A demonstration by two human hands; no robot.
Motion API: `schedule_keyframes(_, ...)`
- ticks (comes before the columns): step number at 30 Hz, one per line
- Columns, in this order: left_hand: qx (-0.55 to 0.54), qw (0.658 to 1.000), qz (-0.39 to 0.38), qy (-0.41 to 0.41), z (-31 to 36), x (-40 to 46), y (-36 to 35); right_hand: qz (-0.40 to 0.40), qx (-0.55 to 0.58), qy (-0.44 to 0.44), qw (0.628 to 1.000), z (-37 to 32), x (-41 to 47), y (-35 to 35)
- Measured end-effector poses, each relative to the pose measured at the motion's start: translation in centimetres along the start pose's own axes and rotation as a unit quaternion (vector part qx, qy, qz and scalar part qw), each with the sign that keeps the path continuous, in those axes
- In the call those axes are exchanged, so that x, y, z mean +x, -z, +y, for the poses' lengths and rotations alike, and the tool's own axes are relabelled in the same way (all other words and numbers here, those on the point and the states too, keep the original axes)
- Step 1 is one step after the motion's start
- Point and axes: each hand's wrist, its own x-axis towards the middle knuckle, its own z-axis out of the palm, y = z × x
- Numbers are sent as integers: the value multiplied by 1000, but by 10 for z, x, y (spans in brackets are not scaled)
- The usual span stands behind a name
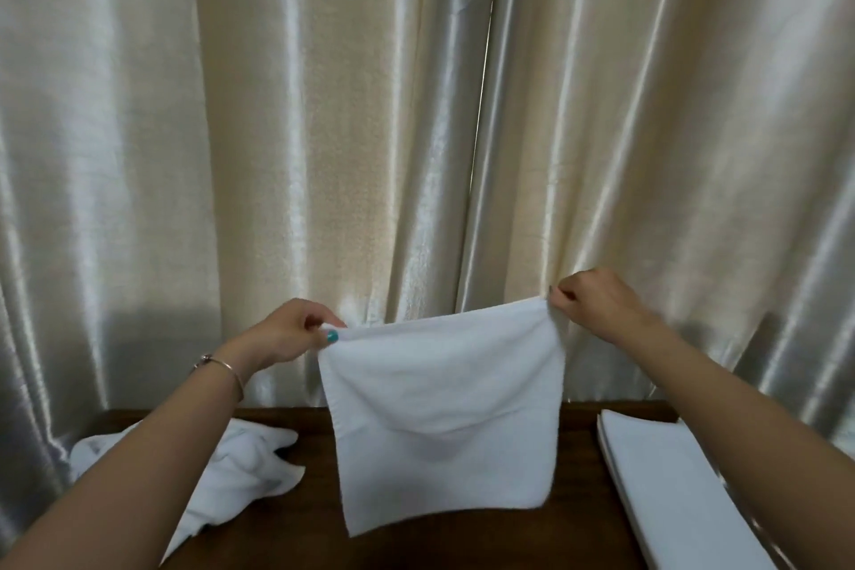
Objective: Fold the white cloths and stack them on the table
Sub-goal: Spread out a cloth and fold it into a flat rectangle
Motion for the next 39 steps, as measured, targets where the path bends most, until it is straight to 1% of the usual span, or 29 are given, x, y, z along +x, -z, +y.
schedule_keyframes(3,124,986,-111,-3,9,2,-9,49,33,-52,997,-10,-2,3)
schedule_keyframes(5,159,977,-143,-11,17,4,-16,58,45,-64,995,-13,-1,6)
schedule_keyframes(7,155,980,-125,-22,23,7,-18,61,46,-76,994,-14,0,10)
schedule_keyframes(10,111,991,-66,-25,24,12,-13,77,45,-85,992,-10,1,16)
schedule_keyframes(12,93,993,-67,-19,25,14,-8,86,54,-89,991,-8,-1,18)
schedule_keyframes(13,103,991,-80,-16,26,15,-7,87,55,-88,991,-9,-1,18)
schedule_keyframes(15,159,983,-93,-9,28,18,-6,83,57,-87,991,-11,-2,17)
schedule_keyframes(17,205,976,-76,6,29,20,-6,75,45,-82,993,-15,-2,15)
schedule_keyframes(19,228,972,-53,18,28,21,-5,55,17,-71,996,-16,-3,14)
schedule_keyframes(23,296,955,-25,8,28,15,-1,6,-18,-30,999,-18,-7,17)
schedule_keyframes(26,332,943,-5,-2,24,11,3,-11,-50,9,999,-30,-9,22)
schedule_keyframes(32,382,924,-8,-14,16,12,13,12,-62,30,998,-38,-8,28)
schedule_keyframes(35,349,937,-20,-16,15,17,17,10,-66,45,997,-36,-11,33)
schedule_keyframes(39,305,950,-68,-26,18,25,23,-3,-72,54,996,-25,-9,33)
